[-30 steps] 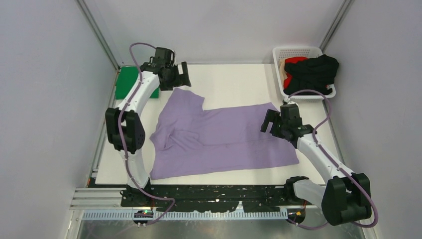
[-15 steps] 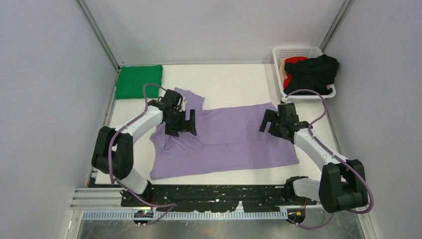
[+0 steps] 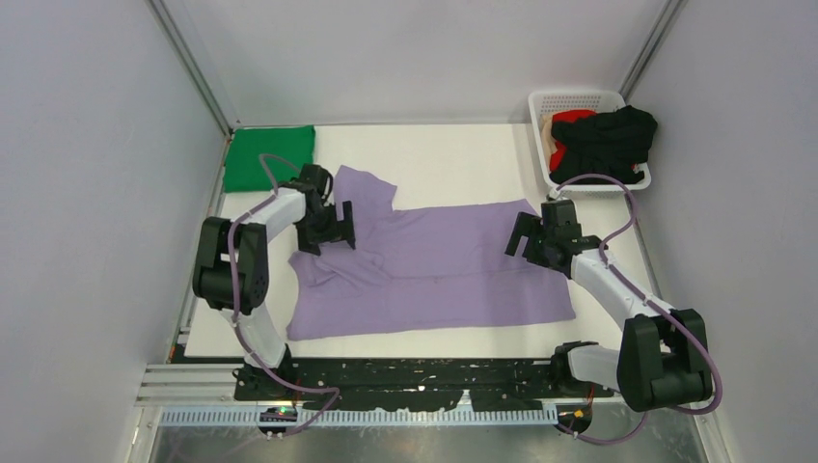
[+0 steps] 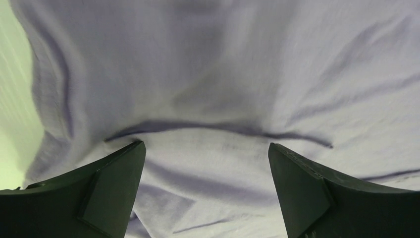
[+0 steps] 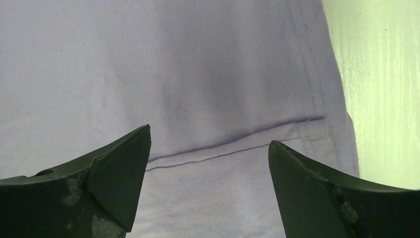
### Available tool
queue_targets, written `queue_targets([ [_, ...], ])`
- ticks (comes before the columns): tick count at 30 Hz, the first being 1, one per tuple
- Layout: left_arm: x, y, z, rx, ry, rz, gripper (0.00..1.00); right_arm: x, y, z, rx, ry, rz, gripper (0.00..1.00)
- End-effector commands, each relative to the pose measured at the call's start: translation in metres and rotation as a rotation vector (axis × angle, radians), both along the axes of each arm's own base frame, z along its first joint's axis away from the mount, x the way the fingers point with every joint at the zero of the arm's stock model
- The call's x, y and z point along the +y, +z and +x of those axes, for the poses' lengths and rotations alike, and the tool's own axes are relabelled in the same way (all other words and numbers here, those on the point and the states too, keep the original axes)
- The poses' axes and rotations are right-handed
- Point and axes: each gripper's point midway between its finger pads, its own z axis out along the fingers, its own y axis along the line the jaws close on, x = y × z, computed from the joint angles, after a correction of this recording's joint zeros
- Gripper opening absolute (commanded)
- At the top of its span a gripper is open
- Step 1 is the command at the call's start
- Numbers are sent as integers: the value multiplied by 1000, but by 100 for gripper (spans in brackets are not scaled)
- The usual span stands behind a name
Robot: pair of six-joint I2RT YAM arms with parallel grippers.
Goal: Fold and stack the t-shirts
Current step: Fold the flattened tshirt in 1/3 of the way, then grab the side of the flattened tshirt furthest away from the robot with both arms
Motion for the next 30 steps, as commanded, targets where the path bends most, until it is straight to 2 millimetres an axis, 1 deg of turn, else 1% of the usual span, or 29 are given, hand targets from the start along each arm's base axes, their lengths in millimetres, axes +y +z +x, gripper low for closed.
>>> queue_targets([
  [1, -4, 10, 29, -50, -36, -28, 100, -11, 6, 4, -38, -26, -35, 95],
  [4, -5, 8, 25, -37, -39, -33, 99, -15, 7, 4, -43, -39, -43, 95],
  [7, -4, 18, 29, -57, -41, -29, 100, -16, 7, 4, -42, -44, -43, 95],
  [8, -6, 25, 32, -72, -44, -36, 100, -16, 8, 4, -41, -42, -40, 95],
  [10, -11, 49, 47, -129, -50, -59, 100, -14, 9, 6, -42, -37, -33, 95],
  [13, -19, 93, 71, -257, -32, -99, 100, -13, 13, 9, -58, -38, -24, 95],
  [16, -19, 123, 103, -367, 36, -99, 99, -12, 17, 12, -77, -40, -18, 95],
  [18, -25, 134, 125, -400, 43, -117, 100, -12, 20, 15, -91, -42, -18, 95],
  [20, -28, 138, 150, -412, 40, -114, 100, -13, 23, 17, -99, -46, -22, 95],
  [21, -29, 140, 164, -418, 40, -100, 100, -14, 24, 18, -101, -48, -25, 95],
  [22, -29, 150, 184, -449, 37, -88, 100, -15, 25, 19, -105, -51, -28, 95],
  [23, -29, 149, 198, -456, 28, -75, 100, -16, 26, 19, -108, -54, -33, 95],
  [27, -23, 144, 268, -547, 3, -53, 100, -20, 27, 22, -116, -69, -45, 95],
  [28, -21, 138, 282, -558, 5, -65, 100, -21, 26, 23, -115, -70, -46, 95],
  [30, -20, 128, 301, -577, 29, -127, 100, -21, 26, 24, -112, -73, -47, 95],
])
